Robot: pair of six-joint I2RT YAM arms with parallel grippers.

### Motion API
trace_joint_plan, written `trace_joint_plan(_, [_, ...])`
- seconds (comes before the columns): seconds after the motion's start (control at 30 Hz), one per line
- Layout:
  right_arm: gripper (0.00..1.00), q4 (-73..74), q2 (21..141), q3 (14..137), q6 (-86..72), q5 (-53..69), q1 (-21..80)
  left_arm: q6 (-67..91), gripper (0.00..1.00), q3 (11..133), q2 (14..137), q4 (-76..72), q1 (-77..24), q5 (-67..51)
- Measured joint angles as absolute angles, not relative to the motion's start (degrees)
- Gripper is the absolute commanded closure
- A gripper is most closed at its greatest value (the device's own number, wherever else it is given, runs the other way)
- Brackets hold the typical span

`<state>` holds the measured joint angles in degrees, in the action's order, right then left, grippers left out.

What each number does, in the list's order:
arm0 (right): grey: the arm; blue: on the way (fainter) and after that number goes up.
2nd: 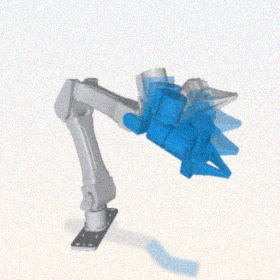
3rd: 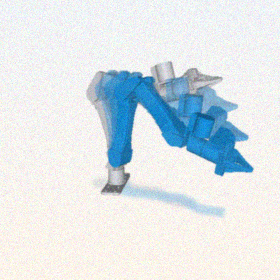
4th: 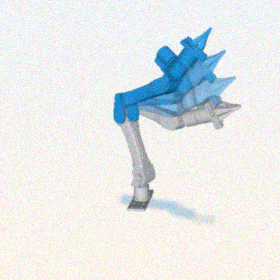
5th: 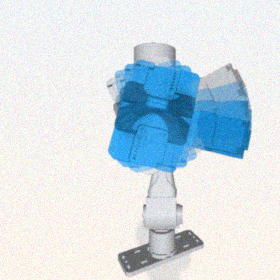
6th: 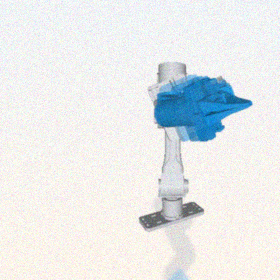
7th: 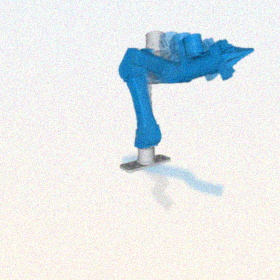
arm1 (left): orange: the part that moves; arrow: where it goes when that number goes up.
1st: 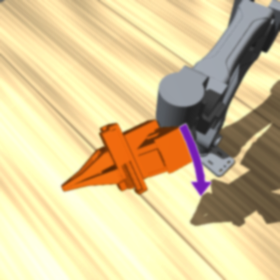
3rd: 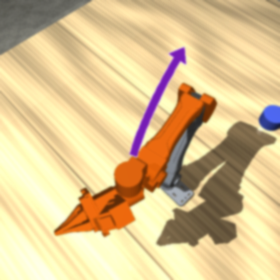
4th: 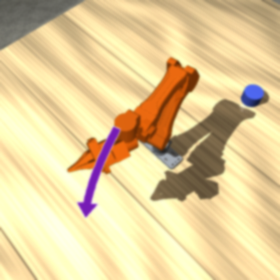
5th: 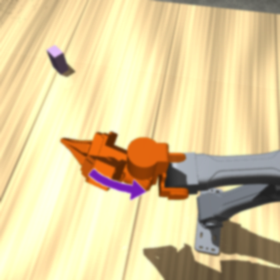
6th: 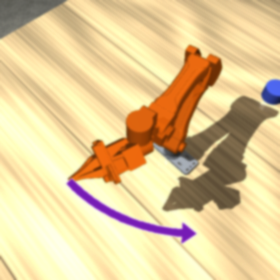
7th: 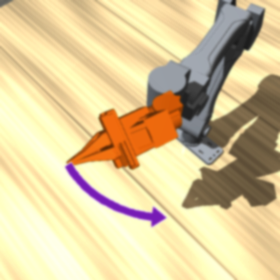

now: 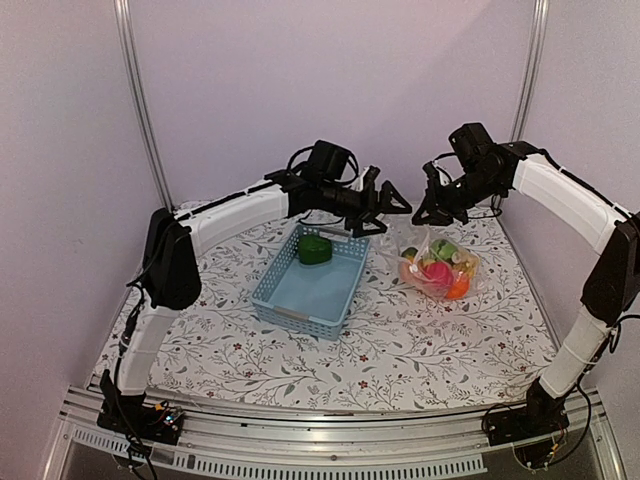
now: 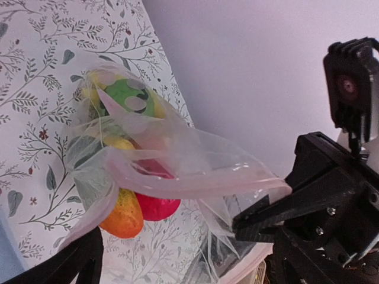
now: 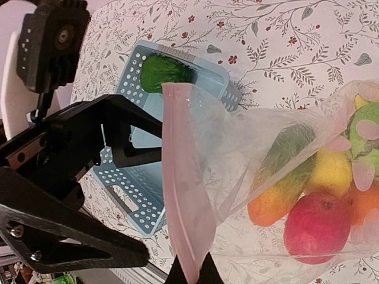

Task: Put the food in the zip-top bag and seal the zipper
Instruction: Place the fake fruit in the zipper food storage bag.

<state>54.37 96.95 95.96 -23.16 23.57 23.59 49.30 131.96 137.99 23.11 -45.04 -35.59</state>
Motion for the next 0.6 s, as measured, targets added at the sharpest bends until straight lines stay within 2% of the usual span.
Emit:
trace_joint_plan(0.23, [1.00,54.37,97.30,96.14,-23.07,24.58,22.35,44.71,0.00,123.50,125.01,21.56,-41.54,-36.40])
trace_joint_plan(0.4, [1.00,54.37,97.30,96.14,-22.92,24.64,21.17,34.79,0.00,123.37,115.55,25.96,-40.69,-29.08])
trace_joint_plan(0.5, [1.00,54.39,97.30,96.14,-22.87,24.64,20.69,27.92,0.00,122.93,109.82,31.35,-42.96,-11.84])
trace_joint_plan(0.6, [1.00,54.41,97.30,96.14,-22.68,24.64,20.45,22.70,0.00,115.18,102.39,31.00,-45.65,6.09])
